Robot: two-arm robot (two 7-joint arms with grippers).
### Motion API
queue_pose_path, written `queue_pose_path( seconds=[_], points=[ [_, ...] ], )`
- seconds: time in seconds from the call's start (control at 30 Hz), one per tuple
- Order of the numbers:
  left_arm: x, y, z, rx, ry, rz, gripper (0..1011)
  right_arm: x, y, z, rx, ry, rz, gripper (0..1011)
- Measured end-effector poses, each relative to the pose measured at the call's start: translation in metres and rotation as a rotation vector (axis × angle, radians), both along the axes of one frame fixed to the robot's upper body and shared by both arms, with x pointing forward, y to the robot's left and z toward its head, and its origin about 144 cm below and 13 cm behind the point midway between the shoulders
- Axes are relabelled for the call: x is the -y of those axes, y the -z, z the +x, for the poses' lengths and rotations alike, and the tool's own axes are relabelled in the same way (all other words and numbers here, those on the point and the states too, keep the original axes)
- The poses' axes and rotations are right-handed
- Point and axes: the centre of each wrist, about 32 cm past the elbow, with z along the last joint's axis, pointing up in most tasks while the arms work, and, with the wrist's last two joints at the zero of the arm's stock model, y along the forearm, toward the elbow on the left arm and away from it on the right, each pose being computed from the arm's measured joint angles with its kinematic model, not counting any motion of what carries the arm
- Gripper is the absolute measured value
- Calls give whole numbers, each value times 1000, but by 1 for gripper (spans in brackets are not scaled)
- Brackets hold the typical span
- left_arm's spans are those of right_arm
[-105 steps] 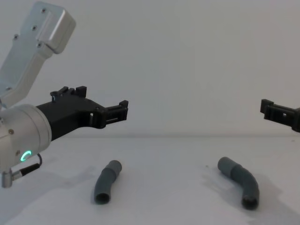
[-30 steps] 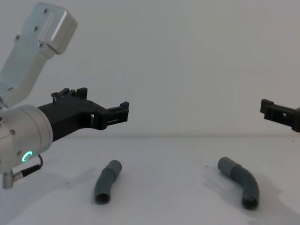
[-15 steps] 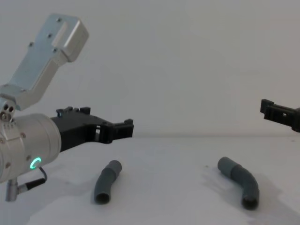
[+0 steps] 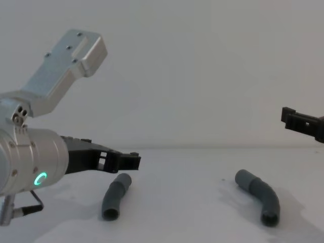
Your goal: Use both hands to pick up one end of the pipe from the table, align the ends, and insert them.
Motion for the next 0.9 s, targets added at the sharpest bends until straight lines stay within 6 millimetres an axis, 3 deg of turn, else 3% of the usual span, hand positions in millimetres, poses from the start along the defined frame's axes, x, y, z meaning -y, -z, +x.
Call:
queue_pose_path(
  seconds=[0.43, 0.9],
  points=[
    [-2, -8, 4, -81, -37, 15, 1001, 0, 0, 0, 0, 0, 0, 1000],
    [-4, 2, 13, -153, -36, -28, 1001, 0, 0, 0, 0, 0, 0, 1000]
  ],
)
